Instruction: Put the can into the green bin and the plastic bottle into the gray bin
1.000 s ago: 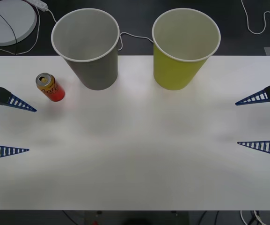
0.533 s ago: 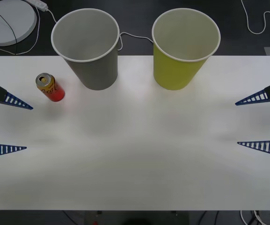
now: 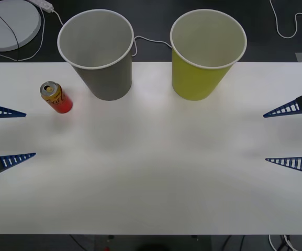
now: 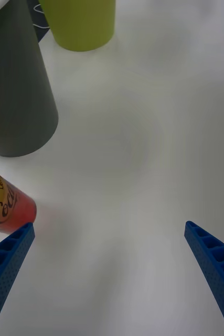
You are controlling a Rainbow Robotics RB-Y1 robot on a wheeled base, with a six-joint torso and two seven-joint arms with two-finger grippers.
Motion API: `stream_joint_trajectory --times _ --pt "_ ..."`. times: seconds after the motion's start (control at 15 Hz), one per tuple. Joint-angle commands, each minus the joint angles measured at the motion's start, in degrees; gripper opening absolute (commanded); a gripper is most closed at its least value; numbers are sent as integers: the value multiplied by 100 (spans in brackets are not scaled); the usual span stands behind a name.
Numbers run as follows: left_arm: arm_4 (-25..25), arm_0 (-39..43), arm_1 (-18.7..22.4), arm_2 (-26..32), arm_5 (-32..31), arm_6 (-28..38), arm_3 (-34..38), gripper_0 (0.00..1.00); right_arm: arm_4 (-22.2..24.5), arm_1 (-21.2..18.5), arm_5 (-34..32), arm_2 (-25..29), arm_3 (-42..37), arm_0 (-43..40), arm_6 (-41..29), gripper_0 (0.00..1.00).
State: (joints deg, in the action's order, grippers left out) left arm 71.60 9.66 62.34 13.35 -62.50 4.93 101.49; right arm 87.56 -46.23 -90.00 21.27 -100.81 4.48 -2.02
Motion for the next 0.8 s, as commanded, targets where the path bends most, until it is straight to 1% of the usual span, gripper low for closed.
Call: stream_joint_trajectory --times 0.07,0.33,0.6,0.67,0.8 --pt "-304 361 -169 0 739 166 -6 100 -2 0 0 0 0 0 0 100" --pt "-515 722 -662 0 1662 430 -15 100 -2 0 0 0 0 0 0 100" --pt "-603 898 -1057 -35 2312 658 -24 100 -2 0 0 0 0 0 0 100" --pt "-665 915 -1110 -131 2585 729 -24 100 -2 0 0 0 0 0 0 100" --pt "-911 924 -1119 -501 3358 808 -24 100 -2 0 0 0 0 0 0 100"
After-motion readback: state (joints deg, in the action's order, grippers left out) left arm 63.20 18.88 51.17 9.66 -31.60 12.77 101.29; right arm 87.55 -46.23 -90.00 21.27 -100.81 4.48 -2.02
